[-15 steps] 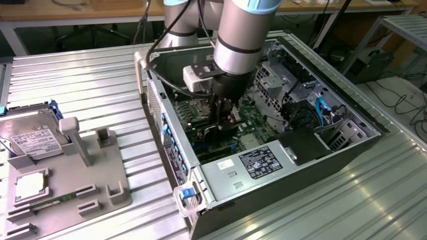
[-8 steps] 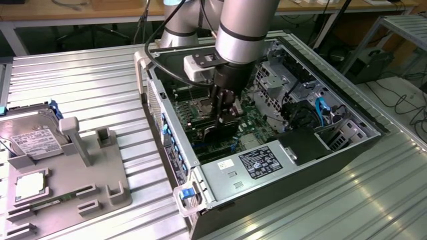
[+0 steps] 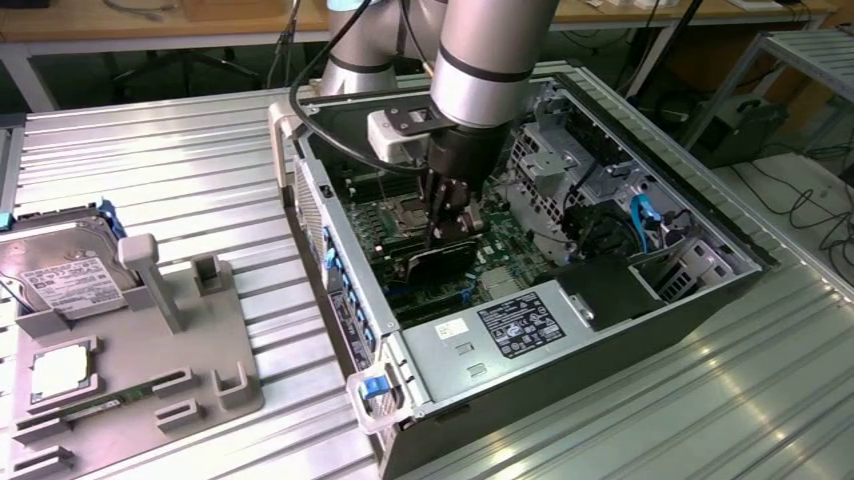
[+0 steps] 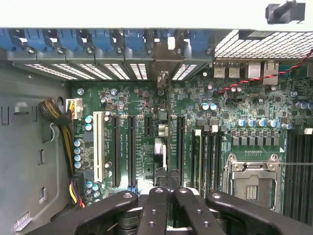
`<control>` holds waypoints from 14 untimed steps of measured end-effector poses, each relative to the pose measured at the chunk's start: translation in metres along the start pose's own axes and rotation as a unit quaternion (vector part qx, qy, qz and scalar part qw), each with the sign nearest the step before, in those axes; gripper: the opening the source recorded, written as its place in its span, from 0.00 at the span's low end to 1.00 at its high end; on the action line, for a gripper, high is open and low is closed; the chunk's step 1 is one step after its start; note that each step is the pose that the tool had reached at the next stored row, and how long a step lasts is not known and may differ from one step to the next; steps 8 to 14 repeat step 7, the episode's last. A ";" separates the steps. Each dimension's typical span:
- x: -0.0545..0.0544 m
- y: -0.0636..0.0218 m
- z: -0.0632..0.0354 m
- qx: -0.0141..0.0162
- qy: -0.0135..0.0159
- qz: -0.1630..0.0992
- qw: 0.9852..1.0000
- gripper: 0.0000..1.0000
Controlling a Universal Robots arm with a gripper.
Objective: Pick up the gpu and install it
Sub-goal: 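Insert the gpu into the slot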
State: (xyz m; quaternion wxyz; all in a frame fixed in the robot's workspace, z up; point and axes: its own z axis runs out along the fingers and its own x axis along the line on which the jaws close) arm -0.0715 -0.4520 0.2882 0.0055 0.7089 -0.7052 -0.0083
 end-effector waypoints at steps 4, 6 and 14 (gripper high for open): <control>0.000 0.0000 0.0000 0.000 0.000 0.000 1.000 0.11; 0.000 0.0000 0.0000 0.000 0.000 0.000 1.000 0.11; 0.000 0.0000 0.0000 0.000 0.000 0.000 1.000 0.11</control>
